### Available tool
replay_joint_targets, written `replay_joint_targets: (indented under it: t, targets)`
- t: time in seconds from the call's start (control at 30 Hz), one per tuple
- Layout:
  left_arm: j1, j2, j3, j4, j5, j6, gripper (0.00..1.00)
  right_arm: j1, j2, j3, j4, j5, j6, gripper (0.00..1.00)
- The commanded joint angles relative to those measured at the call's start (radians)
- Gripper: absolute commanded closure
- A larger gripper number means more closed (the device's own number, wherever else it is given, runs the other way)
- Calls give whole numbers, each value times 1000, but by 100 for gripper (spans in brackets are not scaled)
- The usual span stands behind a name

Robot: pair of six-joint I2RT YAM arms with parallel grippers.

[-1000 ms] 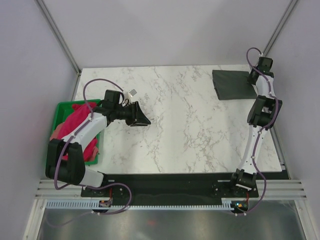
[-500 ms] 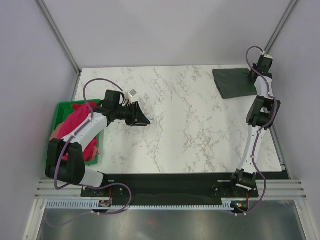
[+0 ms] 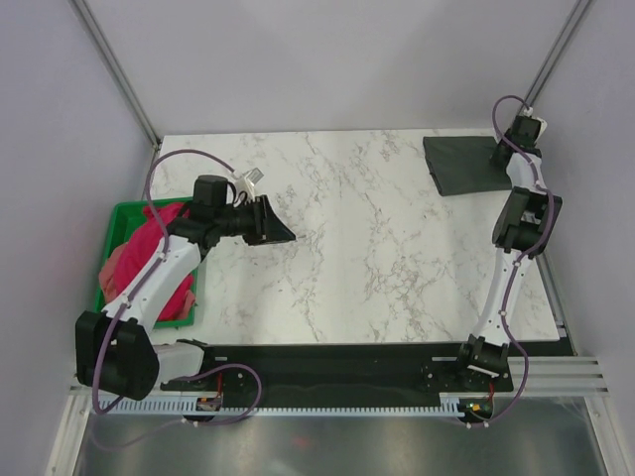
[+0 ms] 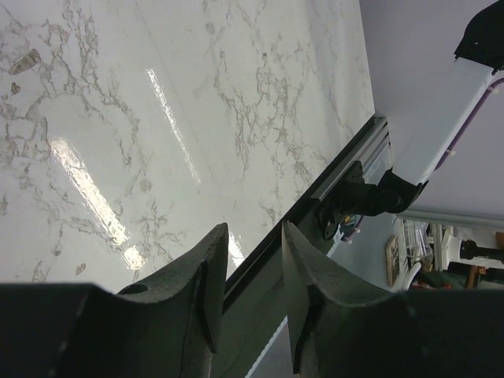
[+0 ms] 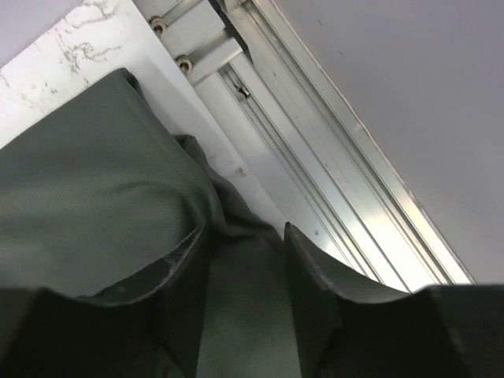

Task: Fold and stack the t-shirts
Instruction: Neatly place the folded tshirt to the corner, then reset both grippers

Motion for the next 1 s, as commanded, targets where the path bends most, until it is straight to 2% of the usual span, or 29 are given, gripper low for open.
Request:
replay_joint_targets:
  t: [0.0,0.1,0.13,0.17,0.2,0.3,0.37,0.4,0.47,0.5,0.53,0.6,0.77,0.8,0.9,0.97]
  targets:
    - [-2,-45,56,11,-16,-20,59,-7,-149,-38,-31,44,56,49]
    - [-3,-51,100,11,-17,-35,59,-5,-278,-106,-77,105,98,34]
    - [-3,-50,115,11,-14,-38,58,-5,-356,-153,-91,119,121,23]
    - [-3,-50,151,13,-16,-42,57,-7,-398,-178,-126,142,133,17]
    - [-2,-45,171,13,-16,-46,56,-5,-439,-205,-147,145,148,3]
    - [0,-38,247,13,0,-59,55,-4,-602,-302,-253,90,204,2]
    - [0,-36,292,11,-22,-64,53,5,-718,-385,-340,-2,217,2]
    - [0,-35,303,13,-29,-62,47,11,-755,-414,-373,-84,220,2]
    - [3,-35,326,13,-49,-55,46,37,-878,-541,-420,-220,211,2]
    - [4,-33,332,13,-54,-52,45,50,-930,-604,-415,-250,204,2]
    - [4,-35,333,11,-57,-30,39,85,-1038,-727,-407,-261,199,2]
    - [6,-47,326,13,-69,-9,26,129,-1199,-838,-389,-308,207,2]
    - [9,-90,268,13,-85,-29,16,336,-1511,-1173,-249,-384,256,2]
    - [9,-102,254,11,-77,-39,0,356,-1598,-1219,-229,-404,265,2]
    - [13,-120,206,10,18,-43,0,367,-1720,-1368,-192,-451,328,2]
    - [12,-136,166,8,47,-49,0,366,-1756,-1387,-206,-458,342,2]
